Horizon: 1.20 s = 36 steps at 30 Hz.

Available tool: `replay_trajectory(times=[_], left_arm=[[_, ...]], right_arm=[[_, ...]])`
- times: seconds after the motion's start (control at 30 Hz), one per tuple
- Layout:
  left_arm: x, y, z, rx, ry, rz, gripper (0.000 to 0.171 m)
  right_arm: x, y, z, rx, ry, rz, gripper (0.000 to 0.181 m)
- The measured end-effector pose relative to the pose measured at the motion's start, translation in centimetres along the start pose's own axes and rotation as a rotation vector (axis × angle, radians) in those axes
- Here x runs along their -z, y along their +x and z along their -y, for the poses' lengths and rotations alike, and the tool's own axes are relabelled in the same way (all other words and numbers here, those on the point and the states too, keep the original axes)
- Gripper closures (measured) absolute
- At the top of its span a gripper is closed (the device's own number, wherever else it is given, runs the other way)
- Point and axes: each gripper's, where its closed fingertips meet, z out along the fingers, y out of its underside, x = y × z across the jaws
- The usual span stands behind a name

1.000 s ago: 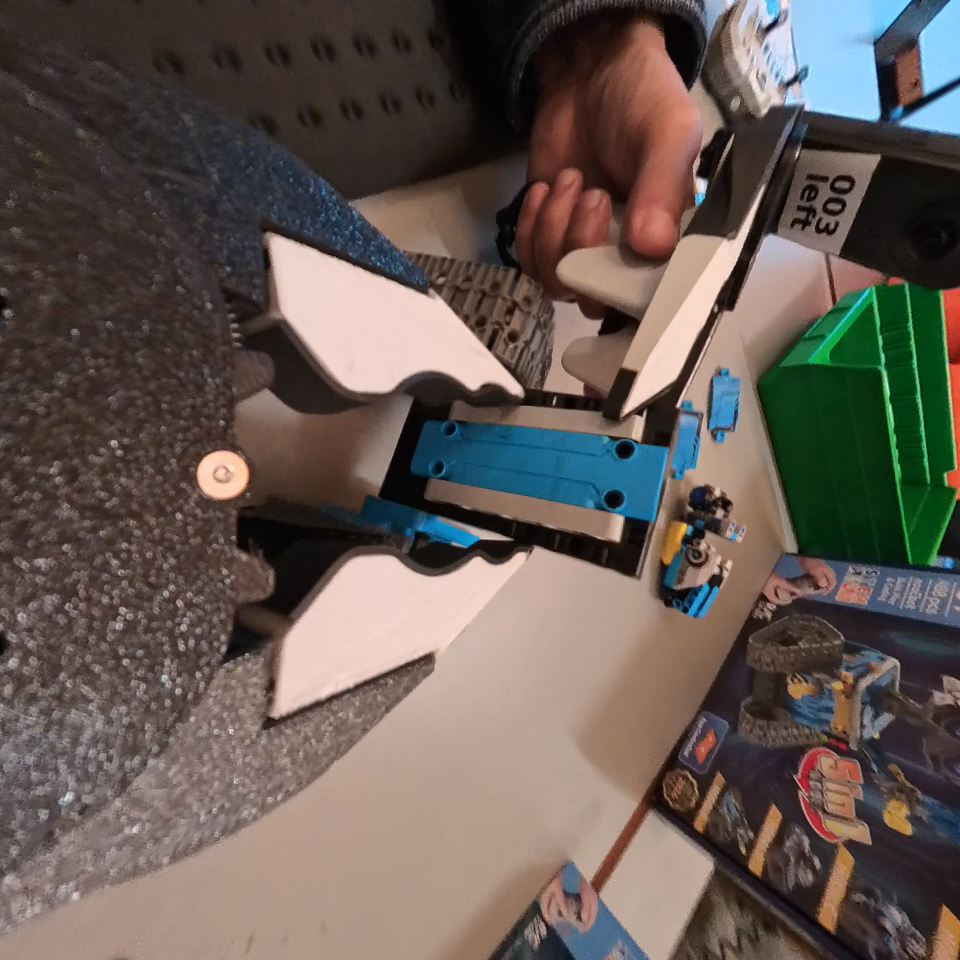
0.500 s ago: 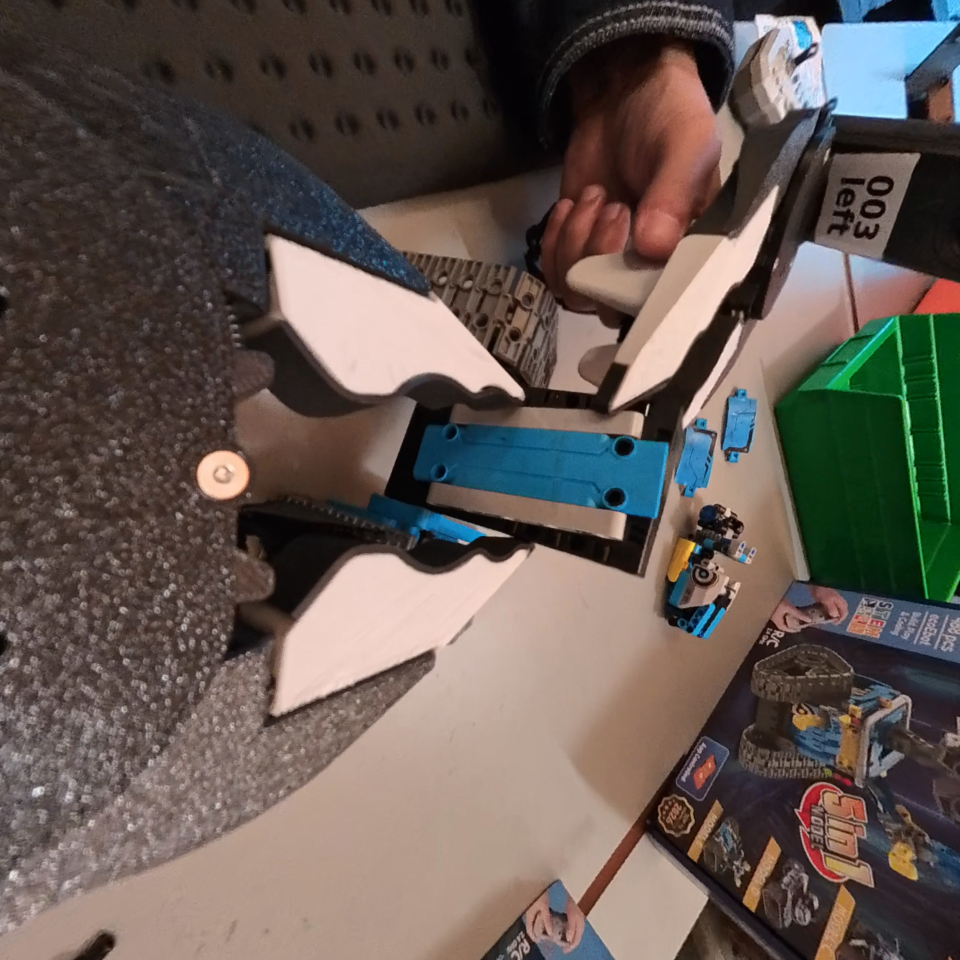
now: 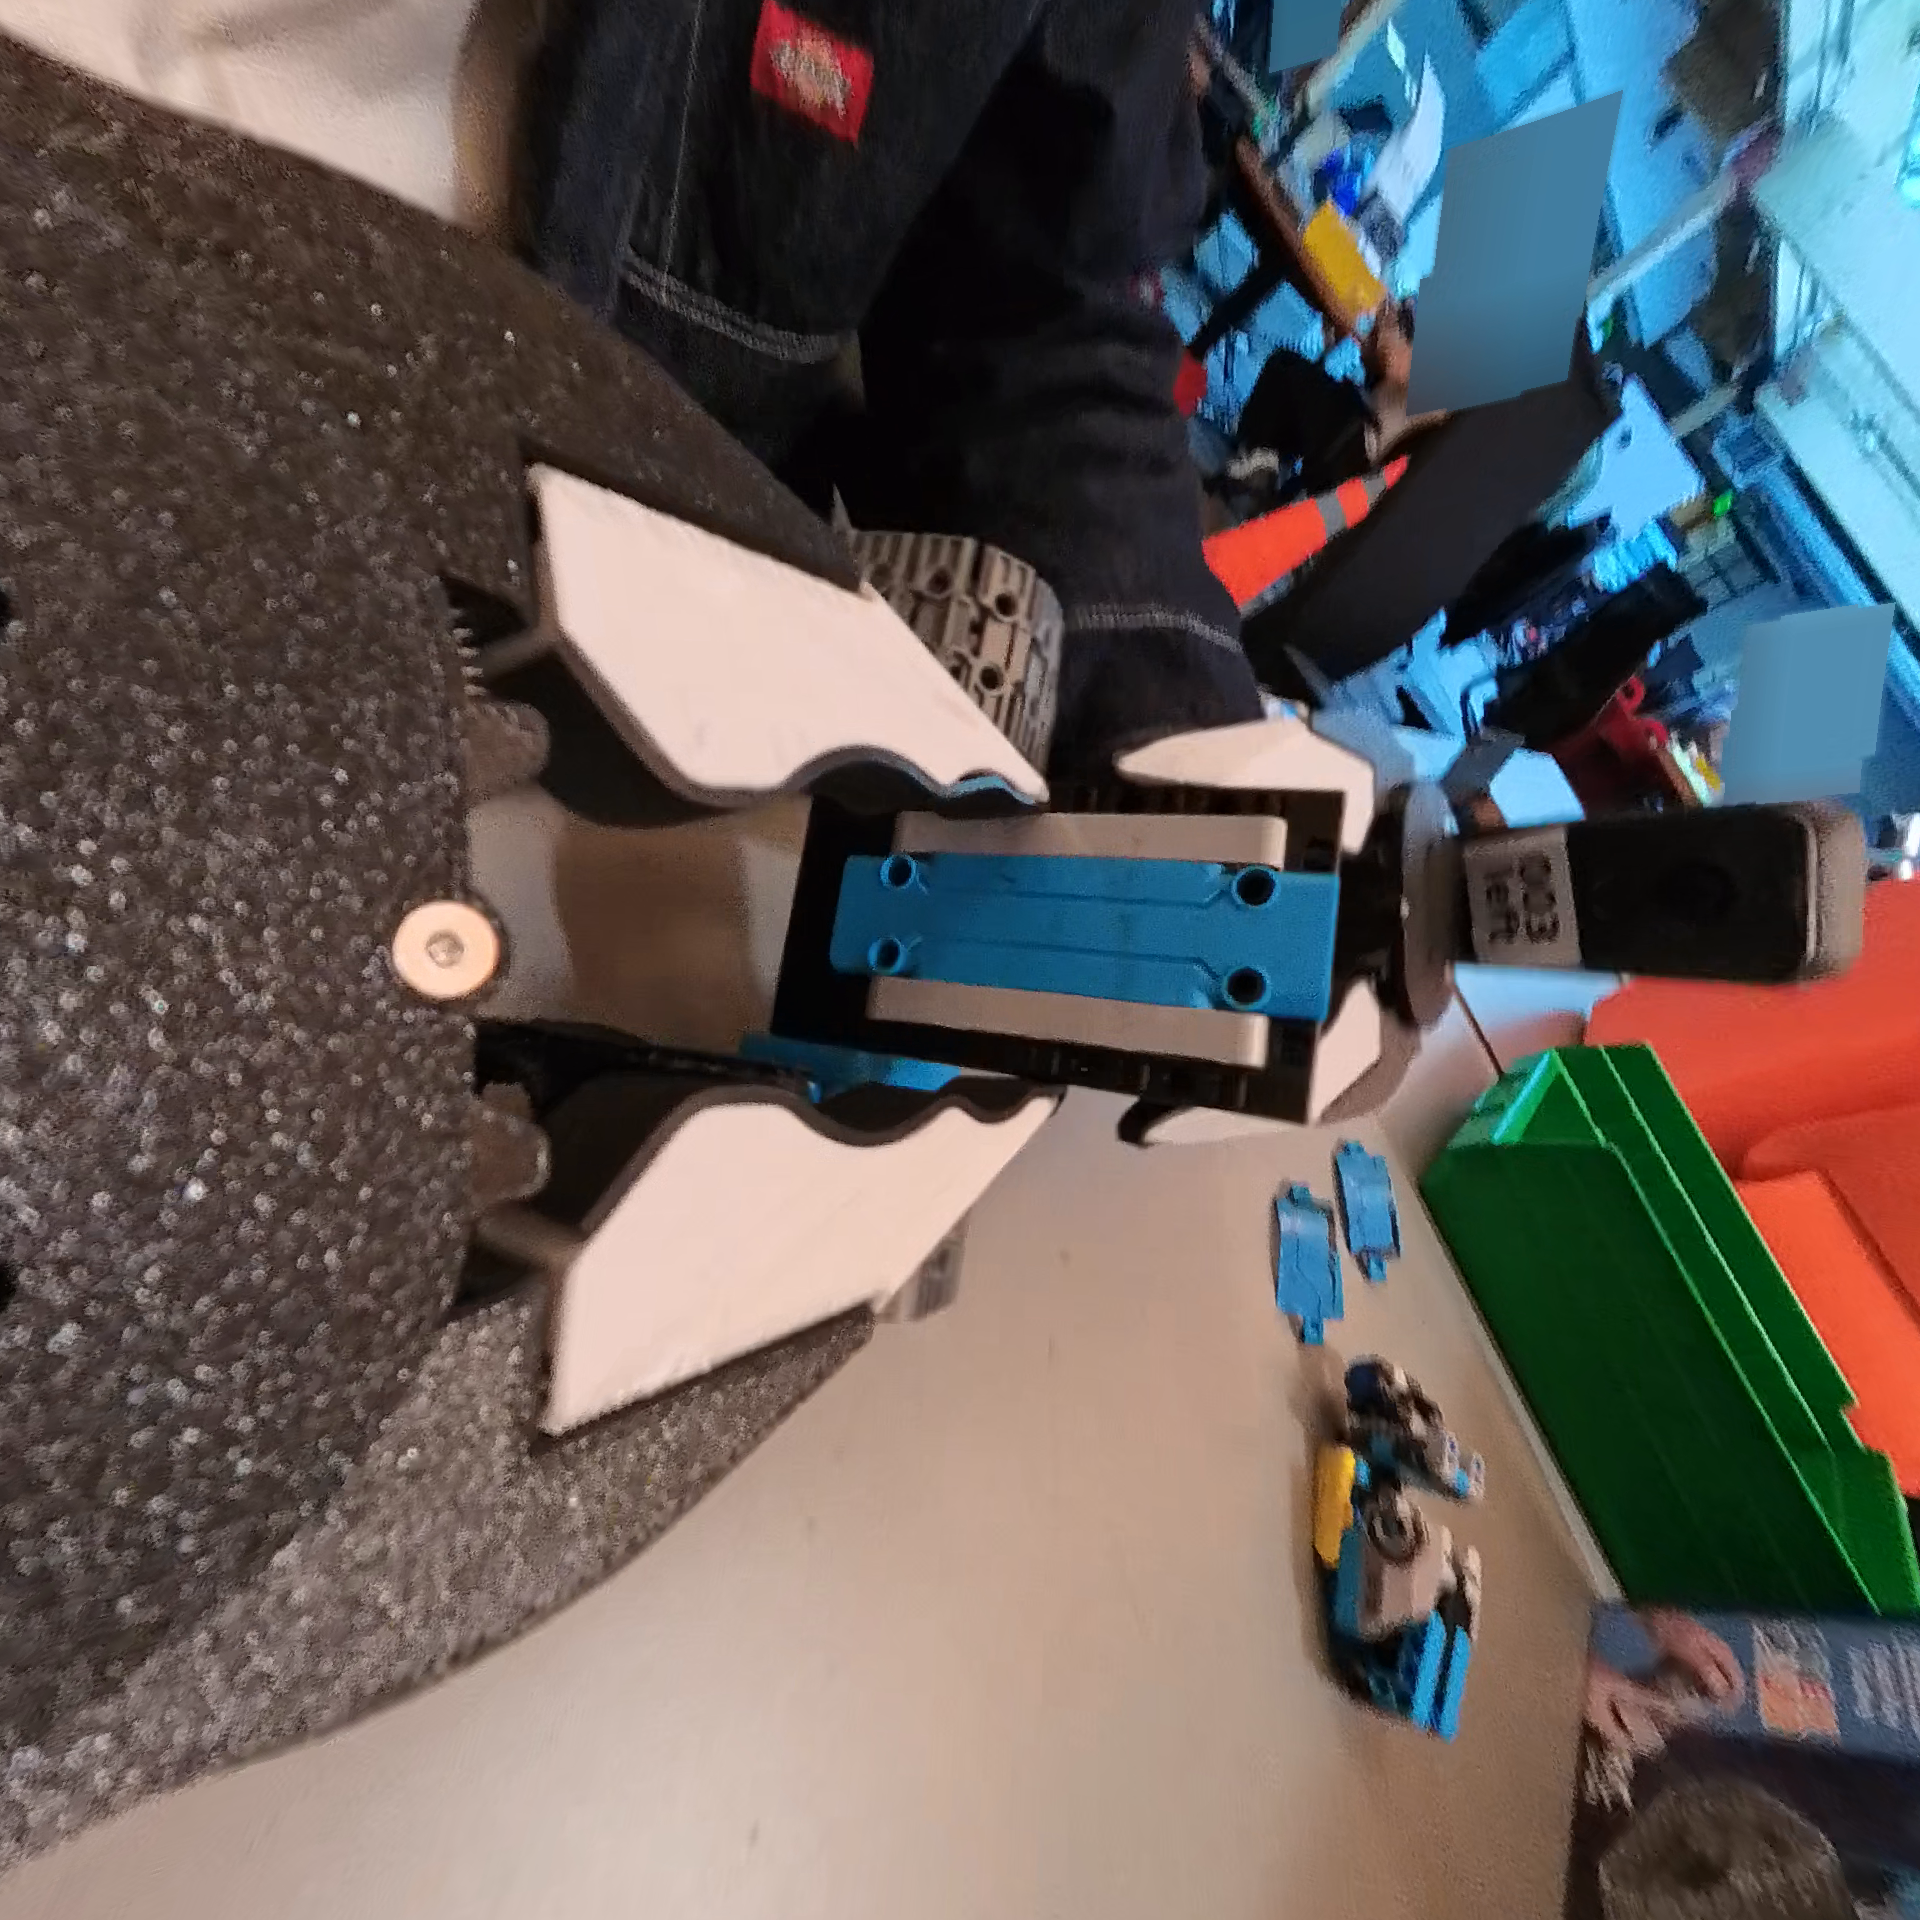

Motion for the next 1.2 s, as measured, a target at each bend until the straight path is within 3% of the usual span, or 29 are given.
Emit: replay_trajectory(times=[0.17,0.37,0.63,0.77,0.83,0.93,1.2], left_arm=[[0.2,-0.8,-1.2,-0.175,-0.065,0.148,0.111],[-0.1,-1.9,-1.7,-0.325,-0.118,0.322,0.110],[-0.6,-1.8,-1.5,-0.390,-0.112,0.352,0.109],[-0.7,-0.5,-0.4,-0.342,-0.035,0.293,0.108],[-0.9,1.0,0.0,-0.218,0.008,0.154,0.109],[-1.9,2.5,-1.7,-0.118,-0.070,0.007,0.102],[-1.3,2.1,-2.7,-0.204,-0.138,0.063,0.106]], right_arm=[[0.1,1.0,-1.1,0.139,-0.060,-0.105,0.135],[0.4,1.8,-1.8,0.089,-0.101,-0.123,0.143],[0.7,1.4,-1.8,0.003,-0.089,-0.062,0.144],[0.8,0.1,-1.0,-0.081,-0.020,0.044,0.144],[0.4,-1.2,-0.9,0.005,-0.034,0.074,0.144],[-0.5,-2.0,-1.9,0.157,-0.115,0.048,0.143],[1.3,-1.7,-0.9,0.217,-0.092,0.047,0.143]])
